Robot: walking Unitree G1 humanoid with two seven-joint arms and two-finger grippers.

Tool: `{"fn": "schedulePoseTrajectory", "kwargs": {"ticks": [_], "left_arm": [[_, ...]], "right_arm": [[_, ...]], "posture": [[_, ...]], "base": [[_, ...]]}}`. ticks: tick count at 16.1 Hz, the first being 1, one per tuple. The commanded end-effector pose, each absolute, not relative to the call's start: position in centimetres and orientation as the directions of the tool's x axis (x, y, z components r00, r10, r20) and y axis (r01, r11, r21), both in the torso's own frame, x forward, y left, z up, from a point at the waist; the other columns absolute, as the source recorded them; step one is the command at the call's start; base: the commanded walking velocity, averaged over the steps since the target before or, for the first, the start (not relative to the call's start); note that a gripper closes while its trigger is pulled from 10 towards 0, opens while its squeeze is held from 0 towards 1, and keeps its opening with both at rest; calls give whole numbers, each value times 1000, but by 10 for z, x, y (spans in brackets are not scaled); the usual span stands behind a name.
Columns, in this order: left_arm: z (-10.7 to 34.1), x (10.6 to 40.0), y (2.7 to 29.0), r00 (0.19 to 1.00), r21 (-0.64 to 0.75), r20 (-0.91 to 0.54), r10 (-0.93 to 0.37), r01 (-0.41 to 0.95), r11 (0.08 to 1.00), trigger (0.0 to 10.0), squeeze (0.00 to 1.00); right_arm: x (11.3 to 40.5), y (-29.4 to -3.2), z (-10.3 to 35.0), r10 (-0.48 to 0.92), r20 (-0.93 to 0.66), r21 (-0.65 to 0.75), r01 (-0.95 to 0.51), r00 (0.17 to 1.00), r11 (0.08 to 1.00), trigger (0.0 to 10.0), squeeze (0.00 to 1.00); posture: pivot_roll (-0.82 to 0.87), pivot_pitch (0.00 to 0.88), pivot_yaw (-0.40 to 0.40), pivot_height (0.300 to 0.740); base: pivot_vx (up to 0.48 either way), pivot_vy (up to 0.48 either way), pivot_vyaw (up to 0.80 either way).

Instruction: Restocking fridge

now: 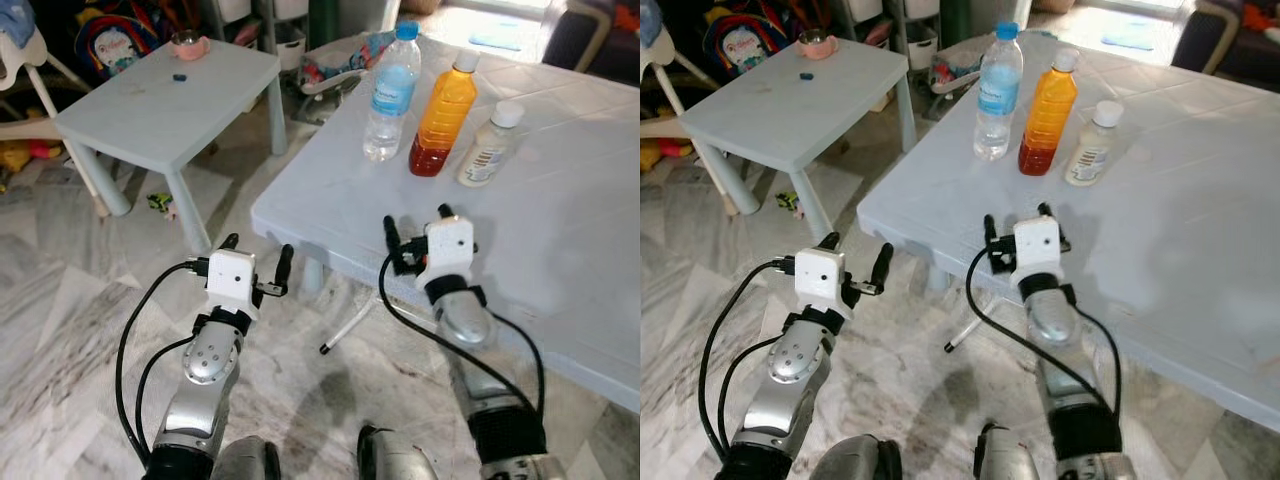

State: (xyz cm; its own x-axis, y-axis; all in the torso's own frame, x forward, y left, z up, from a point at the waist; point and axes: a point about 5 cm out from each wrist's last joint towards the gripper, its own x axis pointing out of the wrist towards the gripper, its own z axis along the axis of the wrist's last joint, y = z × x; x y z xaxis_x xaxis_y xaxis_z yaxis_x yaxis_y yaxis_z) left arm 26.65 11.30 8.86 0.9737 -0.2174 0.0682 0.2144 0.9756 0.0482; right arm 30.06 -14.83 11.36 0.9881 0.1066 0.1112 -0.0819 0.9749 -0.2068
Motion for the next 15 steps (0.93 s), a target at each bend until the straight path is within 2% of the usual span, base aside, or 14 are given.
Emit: {"fn": "schedulePoseTrajectory", "kwargs": {"ticks": [1, 4, 10, 13, 15], "left_arm": [[92, 265, 118, 977, 56, 83, -197, 193, 980, 10000, 0], [91, 259, 127, 983, 45, 83, -164, 161, 986, 10000, 0], [92, 262, 123, 980, 32, 86, -179, 176, 984, 10000, 0], [92, 262, 123, 981, 31, 82, -177, 175, 984, 10000, 0], [92, 263, 122, 981, 30, 82, -177, 175, 984, 10000, 0]], "right_arm": [[301, -149, 132, 91, 191, -199, -52, 977, 979, 10000, 0], [299, -151, 146, 79, 239, -168, -39, 968, 985, 10000, 0], [301, -150, 147, 99, 232, -163, -62, 968, 985, 10000, 0], [304, -150, 155, 113, 260, -180, -67, 959, 981, 10000, 0], [310, -148, 161, 122, 282, -184, -71, 952, 980, 10000, 0]], "posture": [[13, 109, 22, 740], [5, 107, 27, 740], [1, 108, 20, 740], [-1, 109, 18, 740], [-1, 110, 17, 740]], "base": [[0, 0, 0], [0, 0, 0], [0, 0, 0], [0, 0, -500], [0, 0, 0]]}}
